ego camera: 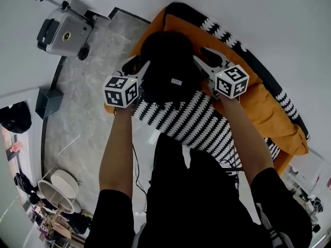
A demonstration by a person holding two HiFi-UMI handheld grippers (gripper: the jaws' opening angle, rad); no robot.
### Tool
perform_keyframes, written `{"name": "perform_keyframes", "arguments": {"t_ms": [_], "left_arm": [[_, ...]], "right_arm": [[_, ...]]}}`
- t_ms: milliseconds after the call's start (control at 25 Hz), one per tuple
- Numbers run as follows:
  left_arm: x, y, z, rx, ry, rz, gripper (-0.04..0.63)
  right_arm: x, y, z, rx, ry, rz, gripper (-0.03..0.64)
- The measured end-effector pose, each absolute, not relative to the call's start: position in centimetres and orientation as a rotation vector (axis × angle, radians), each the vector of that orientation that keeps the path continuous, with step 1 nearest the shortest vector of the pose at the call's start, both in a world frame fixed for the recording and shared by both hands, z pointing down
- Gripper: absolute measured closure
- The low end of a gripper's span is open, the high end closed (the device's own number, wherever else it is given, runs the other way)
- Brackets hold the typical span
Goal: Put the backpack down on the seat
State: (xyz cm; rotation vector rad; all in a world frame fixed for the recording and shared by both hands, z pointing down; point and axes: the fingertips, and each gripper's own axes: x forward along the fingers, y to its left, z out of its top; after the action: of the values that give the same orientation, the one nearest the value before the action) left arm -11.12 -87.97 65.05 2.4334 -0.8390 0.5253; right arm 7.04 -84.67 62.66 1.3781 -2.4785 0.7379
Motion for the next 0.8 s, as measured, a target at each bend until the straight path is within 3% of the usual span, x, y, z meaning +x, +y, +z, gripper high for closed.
{"name": "perform_keyframes", "arguments": {"t_ms": [160, 280, 360, 520, 800], "left_arm": [[-12.3, -86.0, 62.1, 2.461, -0.887, 0.444, 0.426], [-11.5, -83.5, 58.5, 2.523, -0.858, 0.374, 0.477], [-10.7, -81.3, 55.3, 2.571, -0.839, 0.31, 0.526], [-9.1, -76.3, 48.0, 2.67, -0.805, 0.178, 0.555], [-5.6, -66.7, 36.9, 2.856, -0.749, 0.015, 0.572]], "right_arm": [[9.2, -81.9, 59.9, 1.428, -2.493, 0.715, 0.454], [9.5, -79.3, 55.9, 1.416, -2.576, 0.646, 0.457], [9.5, -77.1, 52.1, 1.397, -2.644, 0.572, 0.494], [9.8, -72.1, 43.6, 1.371, -2.8, 0.412, 0.571], [11.2, -61.6, 32.2, 1.254, -3.01, 0.118, 0.586]]}}
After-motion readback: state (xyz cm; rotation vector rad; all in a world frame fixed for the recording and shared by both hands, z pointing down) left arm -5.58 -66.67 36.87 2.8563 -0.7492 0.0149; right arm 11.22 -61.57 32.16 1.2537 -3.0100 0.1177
